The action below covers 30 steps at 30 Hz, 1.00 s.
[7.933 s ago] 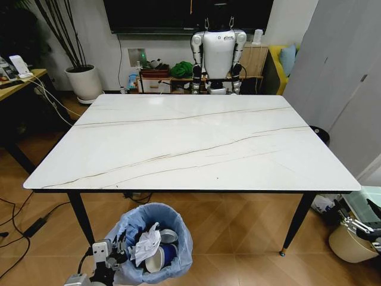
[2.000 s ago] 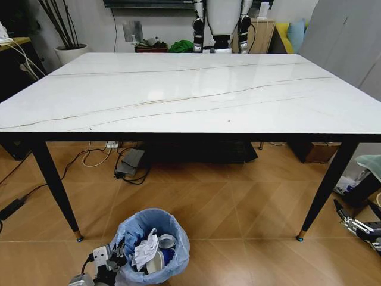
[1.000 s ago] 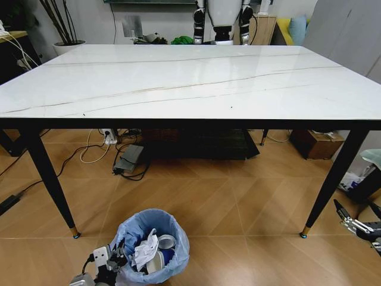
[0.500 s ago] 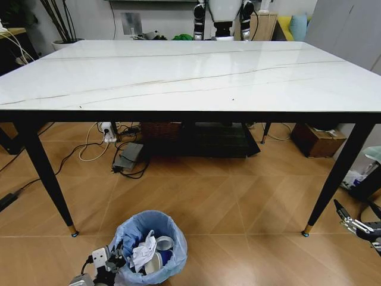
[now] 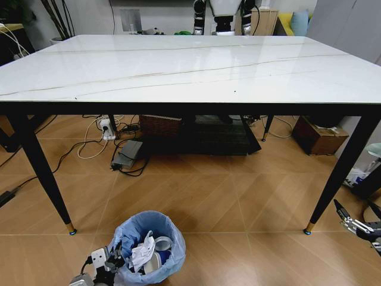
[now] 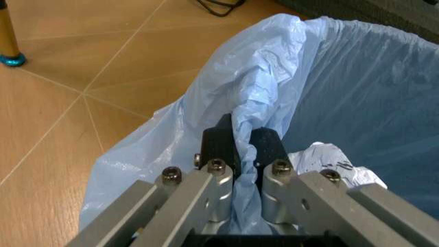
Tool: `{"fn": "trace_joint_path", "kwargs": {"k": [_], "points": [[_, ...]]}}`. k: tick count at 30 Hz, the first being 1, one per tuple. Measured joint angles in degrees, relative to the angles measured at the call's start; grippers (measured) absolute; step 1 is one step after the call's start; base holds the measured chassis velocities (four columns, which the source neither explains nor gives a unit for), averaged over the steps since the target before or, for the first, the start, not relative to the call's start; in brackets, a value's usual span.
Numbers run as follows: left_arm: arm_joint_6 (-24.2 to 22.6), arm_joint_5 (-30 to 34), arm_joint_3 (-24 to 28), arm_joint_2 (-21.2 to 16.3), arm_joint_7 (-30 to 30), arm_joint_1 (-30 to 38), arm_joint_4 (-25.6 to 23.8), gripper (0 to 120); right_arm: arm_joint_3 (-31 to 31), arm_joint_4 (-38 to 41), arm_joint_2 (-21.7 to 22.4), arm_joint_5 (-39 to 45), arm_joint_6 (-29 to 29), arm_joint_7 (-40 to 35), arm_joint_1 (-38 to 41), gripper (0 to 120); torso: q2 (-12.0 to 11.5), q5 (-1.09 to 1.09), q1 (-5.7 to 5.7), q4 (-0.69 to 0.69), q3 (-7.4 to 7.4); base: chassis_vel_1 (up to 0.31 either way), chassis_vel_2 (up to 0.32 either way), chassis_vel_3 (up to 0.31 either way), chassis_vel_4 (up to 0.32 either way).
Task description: Pick up the trash bin and place the trash from the table into it.
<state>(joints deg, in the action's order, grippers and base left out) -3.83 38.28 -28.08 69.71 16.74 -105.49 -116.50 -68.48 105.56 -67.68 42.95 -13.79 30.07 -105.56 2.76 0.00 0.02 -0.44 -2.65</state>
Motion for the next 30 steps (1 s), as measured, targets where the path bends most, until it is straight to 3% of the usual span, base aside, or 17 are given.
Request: {"fn": "trace_joint_path", "kwargs": {"k": [3,11,30], "points": [[-0.12,0.09,-0.07,0.16,0.21,0.11,0.01,0,0.0,0.0,0.0,0.0,0.0,0.0,0.0,100,-1.16,0.0,-0.01,0.0,1.2,0.0,0.0,0.0,0.0],[-0.16,0.1,-0.21,0.28,0.23,0.16,0.0,0,0.0,0.0,0.0,0.0,0.0,0.01,0.0,100,-2.73,0.01,-0.02,0.0,2.72,0.0,0.0,0.0,0.0],[0.3,-1.07,-0.26,0.72,-0.07,0.21,0.07,0,0.0,0.0,0.0,0.0,0.0,0.0,0.0,100,-2.82,0.0,-0.02,0.0,2.69,0.0,0.0,0.0,0.0]]}}
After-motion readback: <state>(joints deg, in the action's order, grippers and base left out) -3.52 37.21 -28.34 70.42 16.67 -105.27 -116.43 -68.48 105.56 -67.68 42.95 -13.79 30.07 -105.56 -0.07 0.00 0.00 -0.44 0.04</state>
